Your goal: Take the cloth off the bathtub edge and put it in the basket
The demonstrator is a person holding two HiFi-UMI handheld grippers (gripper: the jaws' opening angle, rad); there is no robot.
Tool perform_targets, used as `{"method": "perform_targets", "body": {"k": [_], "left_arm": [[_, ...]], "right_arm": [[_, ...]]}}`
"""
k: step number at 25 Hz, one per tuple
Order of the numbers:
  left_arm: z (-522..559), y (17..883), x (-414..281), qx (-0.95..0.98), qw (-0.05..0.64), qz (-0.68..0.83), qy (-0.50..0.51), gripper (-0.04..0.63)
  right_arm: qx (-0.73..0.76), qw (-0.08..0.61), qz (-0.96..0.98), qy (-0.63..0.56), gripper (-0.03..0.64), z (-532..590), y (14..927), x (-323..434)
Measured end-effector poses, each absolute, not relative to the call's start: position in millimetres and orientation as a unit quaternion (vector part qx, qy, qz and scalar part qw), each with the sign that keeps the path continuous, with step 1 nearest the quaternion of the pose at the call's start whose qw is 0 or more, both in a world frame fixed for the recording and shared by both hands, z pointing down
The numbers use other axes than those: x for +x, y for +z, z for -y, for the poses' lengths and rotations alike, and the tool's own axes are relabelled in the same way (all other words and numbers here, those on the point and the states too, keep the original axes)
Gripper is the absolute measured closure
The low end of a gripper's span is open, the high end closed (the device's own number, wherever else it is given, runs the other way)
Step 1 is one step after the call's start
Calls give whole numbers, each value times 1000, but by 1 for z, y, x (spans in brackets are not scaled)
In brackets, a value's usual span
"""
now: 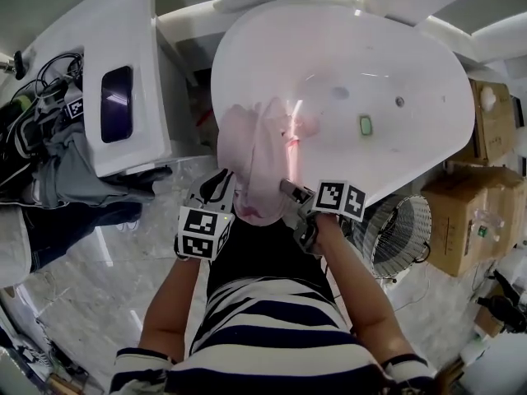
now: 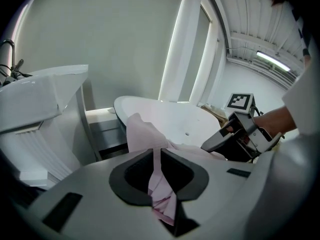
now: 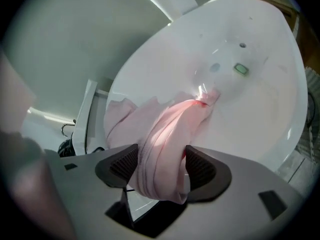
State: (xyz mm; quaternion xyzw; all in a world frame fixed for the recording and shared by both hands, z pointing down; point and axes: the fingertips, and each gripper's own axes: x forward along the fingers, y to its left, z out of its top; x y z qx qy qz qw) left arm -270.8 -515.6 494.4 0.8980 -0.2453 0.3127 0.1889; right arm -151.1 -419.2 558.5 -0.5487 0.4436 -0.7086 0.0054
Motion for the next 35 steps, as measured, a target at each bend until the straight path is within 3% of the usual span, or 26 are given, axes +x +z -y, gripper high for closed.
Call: {"method": "perform_targets", "body": {"k": [8, 12, 21, 26, 35], "left_arm": [[513, 502, -277, 894, 230, 235, 304, 451], [509, 507, -274, 892, 246, 224, 306, 417], [499, 511, -261, 890, 274, 196, 307, 385], [487, 509, -251, 896, 273, 160, 312, 372], [461, 509, -231, 904, 241, 110, 337, 288]], "right_arm": [[-489, 72, -422, -760, 328, 431, 561, -160], [-479, 71, -434, -760, 341, 434, 558, -163], [-499, 30, -521, -692, 543, 447, 540, -167], [-505, 22, -598, -623, 552, 445, 511, -172], [-493, 44, -677, -544, 555, 424, 449, -168]]}}
